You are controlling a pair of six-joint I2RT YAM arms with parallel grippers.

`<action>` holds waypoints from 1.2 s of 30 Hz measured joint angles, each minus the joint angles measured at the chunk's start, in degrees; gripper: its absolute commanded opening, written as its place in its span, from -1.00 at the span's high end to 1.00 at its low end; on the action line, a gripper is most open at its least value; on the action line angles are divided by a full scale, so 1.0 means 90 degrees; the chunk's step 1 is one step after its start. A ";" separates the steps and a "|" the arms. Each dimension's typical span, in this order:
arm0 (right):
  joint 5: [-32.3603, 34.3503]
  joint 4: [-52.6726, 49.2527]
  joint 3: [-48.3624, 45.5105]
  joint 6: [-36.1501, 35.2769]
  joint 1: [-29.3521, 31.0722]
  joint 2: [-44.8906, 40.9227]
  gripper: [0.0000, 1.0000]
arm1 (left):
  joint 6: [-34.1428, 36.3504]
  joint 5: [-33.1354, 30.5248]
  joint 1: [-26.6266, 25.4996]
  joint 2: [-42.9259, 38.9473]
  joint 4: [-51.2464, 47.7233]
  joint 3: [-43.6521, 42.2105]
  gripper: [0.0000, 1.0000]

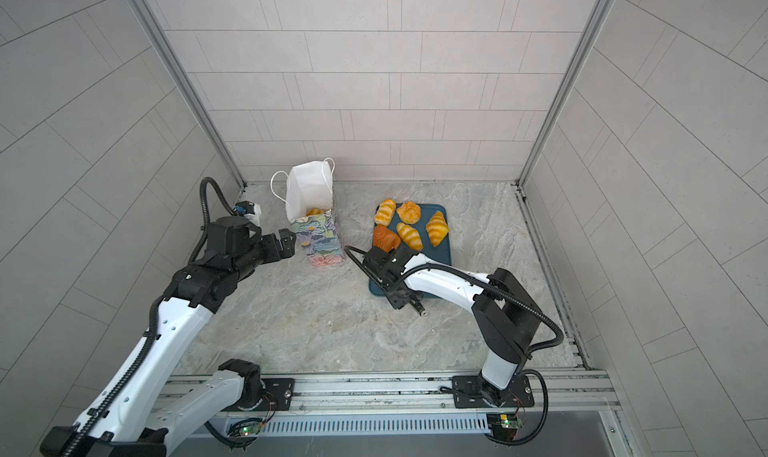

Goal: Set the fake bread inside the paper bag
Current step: 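Close the tongs with the right gripper around another striped croissant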

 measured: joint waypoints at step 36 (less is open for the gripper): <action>-0.1190 0.0301 -0.0738 -0.0335 -0.0787 -0.1885 0.25 | -0.0022 -0.0155 -0.0058 -0.0138 0.0002 0.0000 -1.00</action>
